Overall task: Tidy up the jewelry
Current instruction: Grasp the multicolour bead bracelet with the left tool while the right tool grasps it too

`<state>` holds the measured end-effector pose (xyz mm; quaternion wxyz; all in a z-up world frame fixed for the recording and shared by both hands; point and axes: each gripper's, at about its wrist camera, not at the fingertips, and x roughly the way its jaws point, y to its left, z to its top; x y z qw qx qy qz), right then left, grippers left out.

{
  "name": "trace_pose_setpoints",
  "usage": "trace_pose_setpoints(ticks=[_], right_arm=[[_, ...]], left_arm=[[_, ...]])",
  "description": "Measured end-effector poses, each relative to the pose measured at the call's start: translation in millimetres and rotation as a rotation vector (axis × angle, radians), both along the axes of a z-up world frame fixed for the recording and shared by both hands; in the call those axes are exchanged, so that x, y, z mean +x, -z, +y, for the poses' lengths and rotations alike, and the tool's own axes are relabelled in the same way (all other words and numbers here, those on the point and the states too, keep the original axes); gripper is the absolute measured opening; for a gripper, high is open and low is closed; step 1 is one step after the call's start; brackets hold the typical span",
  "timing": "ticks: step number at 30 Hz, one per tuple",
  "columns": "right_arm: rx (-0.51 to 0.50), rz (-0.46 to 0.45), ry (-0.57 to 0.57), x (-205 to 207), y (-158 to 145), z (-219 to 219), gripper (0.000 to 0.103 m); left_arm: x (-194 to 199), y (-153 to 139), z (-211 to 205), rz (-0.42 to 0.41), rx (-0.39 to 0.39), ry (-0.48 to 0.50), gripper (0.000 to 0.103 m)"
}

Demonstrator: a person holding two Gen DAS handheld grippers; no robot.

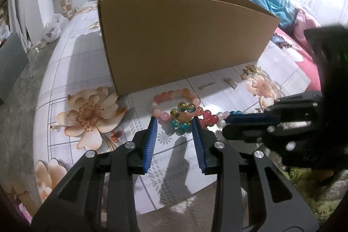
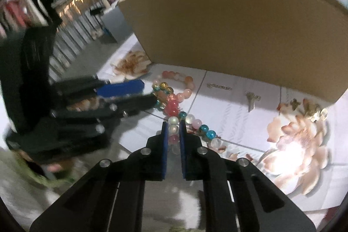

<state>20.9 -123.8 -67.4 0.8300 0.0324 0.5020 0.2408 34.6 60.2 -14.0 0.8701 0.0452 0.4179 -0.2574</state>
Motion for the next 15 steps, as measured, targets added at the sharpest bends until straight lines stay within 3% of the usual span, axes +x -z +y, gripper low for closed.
trace_pose_setpoints(ticks=[6, 15], right_arm=[[0.177, 0.065, 0.042, 3, -3, -15, 0.01], [0.311, 0.08, 0.008, 1, -12, -14, 0.01]], left_arm=[[-3, 3, -5, 0.006, 0.011, 0.011, 0.031], [-2, 6, -11, 0.008, 0.033, 0.006, 0.031]])
